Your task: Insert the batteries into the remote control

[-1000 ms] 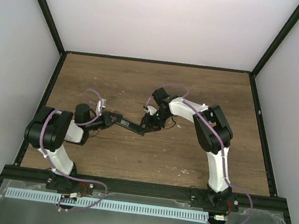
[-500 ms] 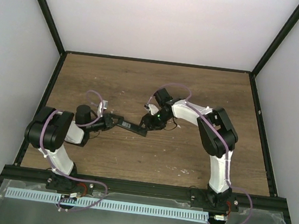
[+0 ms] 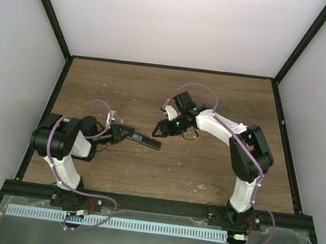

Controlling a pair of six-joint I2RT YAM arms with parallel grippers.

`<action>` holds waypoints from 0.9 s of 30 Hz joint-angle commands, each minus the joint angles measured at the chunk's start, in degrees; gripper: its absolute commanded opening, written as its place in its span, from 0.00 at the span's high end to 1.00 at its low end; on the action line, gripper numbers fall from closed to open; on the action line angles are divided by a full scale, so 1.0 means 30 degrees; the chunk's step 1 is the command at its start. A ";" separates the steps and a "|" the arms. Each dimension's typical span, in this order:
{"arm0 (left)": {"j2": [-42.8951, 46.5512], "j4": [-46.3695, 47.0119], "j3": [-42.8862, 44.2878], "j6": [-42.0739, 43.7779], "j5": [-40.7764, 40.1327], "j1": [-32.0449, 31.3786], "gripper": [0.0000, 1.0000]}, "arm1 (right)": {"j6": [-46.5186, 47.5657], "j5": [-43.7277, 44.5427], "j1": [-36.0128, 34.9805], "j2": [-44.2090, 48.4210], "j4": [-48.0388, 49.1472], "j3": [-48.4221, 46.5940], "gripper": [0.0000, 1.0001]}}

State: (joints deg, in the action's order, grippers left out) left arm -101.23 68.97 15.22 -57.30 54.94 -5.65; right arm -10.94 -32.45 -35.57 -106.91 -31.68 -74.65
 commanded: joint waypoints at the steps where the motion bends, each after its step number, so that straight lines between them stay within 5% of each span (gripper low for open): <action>1: 0.0946 0.0531 0.0228 -0.0034 0.0906 0.0067 1.00 | 0.2683 0.0640 0.0408 0.1542 0.0173 0.0483 0.43; 11: 0.5077 -0.5980 0.2099 0.1530 0.1483 -0.0752 1.00 | 0.6941 -0.2117 0.0598 0.2893 0.1116 0.0372 0.41; 27: 0.9089 -1.5453 0.4516 0.5387 0.4801 -0.0951 1.00 | 0.9206 -0.6468 0.0739 0.2458 -0.4559 -0.1862 0.40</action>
State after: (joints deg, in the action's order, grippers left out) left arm -76.71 30.81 26.41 -46.15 65.76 -8.27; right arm 15.31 -48.56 -33.71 -99.57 -40.36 -80.51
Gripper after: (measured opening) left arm 0.155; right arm 0.596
